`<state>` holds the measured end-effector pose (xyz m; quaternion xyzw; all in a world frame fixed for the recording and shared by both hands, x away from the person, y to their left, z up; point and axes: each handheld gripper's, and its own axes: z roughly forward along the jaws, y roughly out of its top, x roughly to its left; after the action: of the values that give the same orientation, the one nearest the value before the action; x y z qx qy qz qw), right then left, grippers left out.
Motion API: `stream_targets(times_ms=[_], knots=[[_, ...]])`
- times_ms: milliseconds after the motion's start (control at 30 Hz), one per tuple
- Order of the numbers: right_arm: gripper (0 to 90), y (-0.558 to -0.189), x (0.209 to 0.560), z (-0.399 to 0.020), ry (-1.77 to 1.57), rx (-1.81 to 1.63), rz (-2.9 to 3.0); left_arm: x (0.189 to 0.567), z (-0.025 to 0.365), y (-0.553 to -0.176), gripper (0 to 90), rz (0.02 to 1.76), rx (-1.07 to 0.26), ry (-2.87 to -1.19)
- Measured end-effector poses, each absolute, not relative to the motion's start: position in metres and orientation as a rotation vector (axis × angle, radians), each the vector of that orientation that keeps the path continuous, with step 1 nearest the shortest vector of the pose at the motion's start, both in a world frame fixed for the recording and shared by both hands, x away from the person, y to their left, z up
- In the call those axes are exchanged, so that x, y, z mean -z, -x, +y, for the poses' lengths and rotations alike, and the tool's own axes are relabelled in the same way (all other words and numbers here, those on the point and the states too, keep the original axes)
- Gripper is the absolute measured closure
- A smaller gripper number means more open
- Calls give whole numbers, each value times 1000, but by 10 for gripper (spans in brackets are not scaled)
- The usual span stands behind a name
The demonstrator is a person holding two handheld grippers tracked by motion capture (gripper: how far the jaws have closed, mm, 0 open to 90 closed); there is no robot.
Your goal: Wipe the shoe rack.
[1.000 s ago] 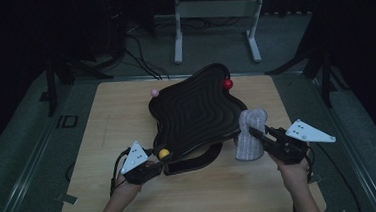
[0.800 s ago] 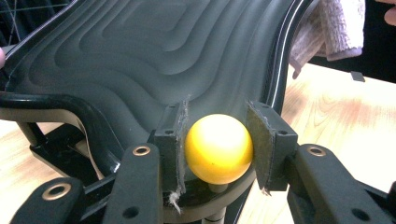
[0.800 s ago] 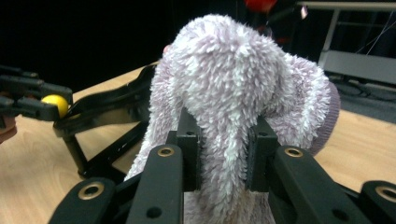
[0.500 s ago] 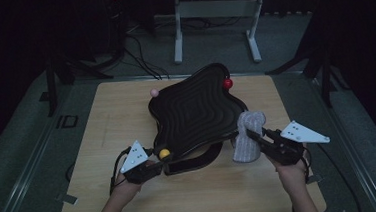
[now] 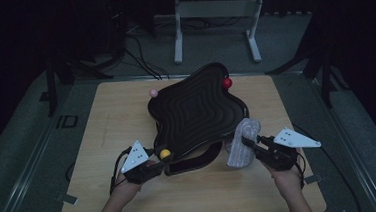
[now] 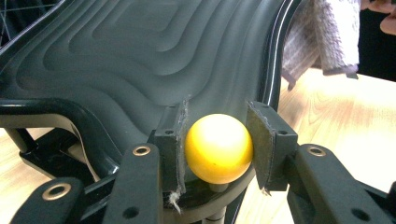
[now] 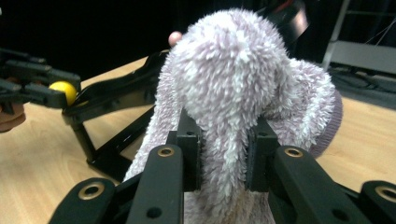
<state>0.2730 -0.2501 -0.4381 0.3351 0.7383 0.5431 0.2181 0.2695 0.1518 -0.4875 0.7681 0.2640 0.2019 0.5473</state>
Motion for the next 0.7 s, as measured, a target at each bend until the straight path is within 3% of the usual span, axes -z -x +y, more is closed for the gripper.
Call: stream_targets(times_ms=[267, 533, 700], knots=[[724, -266, 429, -249, -919, -1524, 2026, 488, 151, -269, 602, 618, -476, -1822], [725, -271, 448, -242, -937, -1479, 2088, 487, 151, -269, 602, 615, -476, -1827], [725, -265, 436, -243, -920, -1507, 2050, 487, 151, -270, 602, 611, -476, -1829]])
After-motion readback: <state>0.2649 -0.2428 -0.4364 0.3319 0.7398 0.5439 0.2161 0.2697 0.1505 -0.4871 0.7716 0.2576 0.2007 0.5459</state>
